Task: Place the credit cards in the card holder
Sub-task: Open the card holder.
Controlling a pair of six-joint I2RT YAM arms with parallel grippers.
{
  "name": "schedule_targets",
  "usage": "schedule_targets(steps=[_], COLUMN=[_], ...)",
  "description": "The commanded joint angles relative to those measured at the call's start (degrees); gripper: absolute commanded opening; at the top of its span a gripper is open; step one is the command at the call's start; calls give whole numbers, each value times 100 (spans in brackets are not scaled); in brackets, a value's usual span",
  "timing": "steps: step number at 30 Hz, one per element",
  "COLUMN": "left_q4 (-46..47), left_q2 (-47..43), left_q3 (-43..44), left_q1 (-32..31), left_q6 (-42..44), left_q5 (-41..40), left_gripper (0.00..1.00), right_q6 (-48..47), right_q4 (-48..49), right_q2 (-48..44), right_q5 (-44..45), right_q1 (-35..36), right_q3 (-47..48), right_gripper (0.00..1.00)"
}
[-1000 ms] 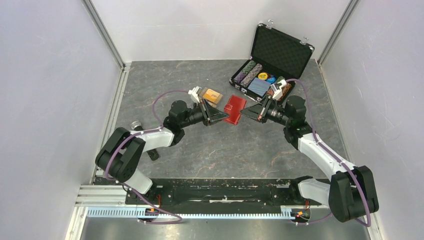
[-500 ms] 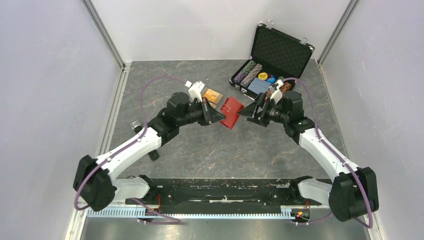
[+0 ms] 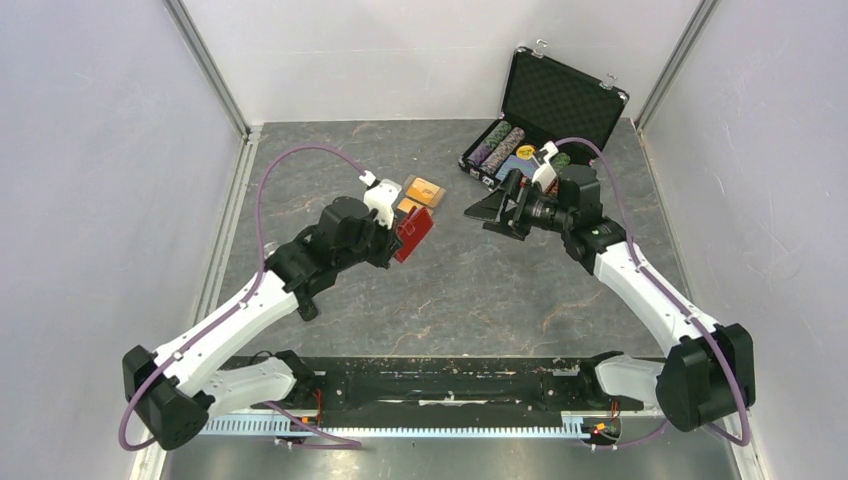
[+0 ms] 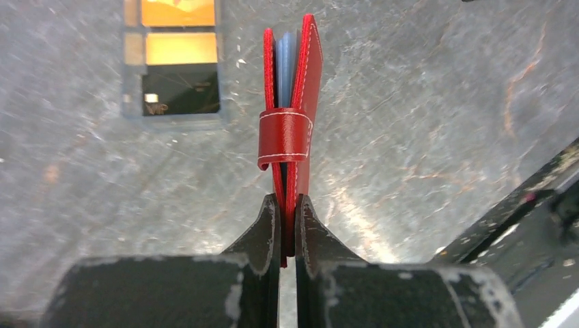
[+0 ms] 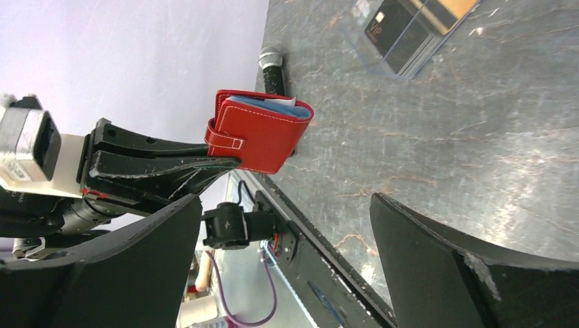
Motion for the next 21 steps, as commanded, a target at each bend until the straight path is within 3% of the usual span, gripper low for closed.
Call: schedule_targets(steps=[1, 5, 9, 16, 21], left_q4=[183, 177, 198, 438, 579], left_q2=[-457, -581, -638, -605, -437], left_q3=[-58, -124, -208, -183, -148], left_q1=[-89, -376, -875, -1710, -2081], left_q6=[1754, 2726, 3497, 4233, 4637], left_q5=[-231, -173, -704, -2008, -2502], left_gripper=[2, 2, 2, 2, 2], right_q6=[308, 502, 955, 1236, 1502], right_q4=[243, 346, 957, 1114, 1218], right_q2=[199, 428, 659, 1016, 1221], right_q5=[-230, -195, -285, -326, -392], right_q1=[272, 602, 857, 1193, 1389], right_q3=[284, 431, 528, 793, 742], right_gripper=[96, 97, 98, 98, 98])
